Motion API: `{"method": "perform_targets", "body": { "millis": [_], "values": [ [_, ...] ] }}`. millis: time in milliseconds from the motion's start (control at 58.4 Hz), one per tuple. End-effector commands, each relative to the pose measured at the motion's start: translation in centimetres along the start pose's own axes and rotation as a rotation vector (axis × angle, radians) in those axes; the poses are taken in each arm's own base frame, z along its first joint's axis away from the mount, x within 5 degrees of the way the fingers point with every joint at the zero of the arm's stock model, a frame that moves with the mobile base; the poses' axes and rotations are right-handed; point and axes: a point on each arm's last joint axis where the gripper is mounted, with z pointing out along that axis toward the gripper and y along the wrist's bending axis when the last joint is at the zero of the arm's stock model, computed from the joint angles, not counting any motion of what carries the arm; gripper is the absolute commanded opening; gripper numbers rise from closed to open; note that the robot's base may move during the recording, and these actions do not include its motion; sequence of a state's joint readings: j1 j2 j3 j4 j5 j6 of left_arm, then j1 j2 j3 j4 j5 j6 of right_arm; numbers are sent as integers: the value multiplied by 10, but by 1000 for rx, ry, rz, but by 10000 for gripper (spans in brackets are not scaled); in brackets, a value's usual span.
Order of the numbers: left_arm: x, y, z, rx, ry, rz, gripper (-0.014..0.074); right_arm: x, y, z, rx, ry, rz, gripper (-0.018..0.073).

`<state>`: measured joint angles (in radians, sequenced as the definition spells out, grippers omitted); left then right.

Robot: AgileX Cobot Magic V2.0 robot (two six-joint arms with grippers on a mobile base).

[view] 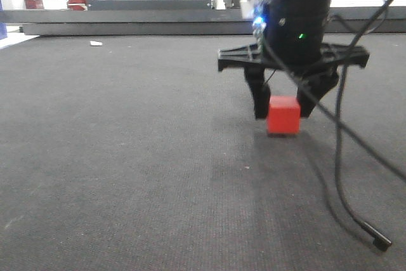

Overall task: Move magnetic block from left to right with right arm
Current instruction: 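Close the right gripper around the red cube, then lift the red cube with the right gripper and hold it up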

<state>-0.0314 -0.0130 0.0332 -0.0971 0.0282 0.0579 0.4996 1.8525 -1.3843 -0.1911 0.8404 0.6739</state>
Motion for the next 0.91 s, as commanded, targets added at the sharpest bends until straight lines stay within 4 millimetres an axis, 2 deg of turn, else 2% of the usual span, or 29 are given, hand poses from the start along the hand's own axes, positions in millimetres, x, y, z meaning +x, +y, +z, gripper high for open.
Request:
{"method": "perform_targets", "body": {
  "millis": [0, 68, 188, 308, 377, 531, 890],
  "values": [
    [-6, 1, -1, -5, -90, -11, -126, -21, -13, -51, -58, -159, -39, 153],
    [-6, 1, -1, -5, -90, -11, -126, -24, -25, -64, -56, -187, -70, 153],
    [-6, 1, -1, -5, -90, -11, -126, -26, -55, -92, -43, -247, -134, 153],
    [-6, 1, -1, -5, -90, -11, -126, -16, -88, -117, -24, -297, -162, 153],
    [-6, 1, -1, -5, -90, -11, -126, -3, -108, -126, -8, -320, -157, 153],
    [-6, 1, -1, -5, -90, -11, -126, 31, -134, -140, 4, -385, -114, 153],
    [-6, 1, -1, -5, -90, -11, -126, 117, -155, -168, -41, -583, -113, 153]
  ]
}}
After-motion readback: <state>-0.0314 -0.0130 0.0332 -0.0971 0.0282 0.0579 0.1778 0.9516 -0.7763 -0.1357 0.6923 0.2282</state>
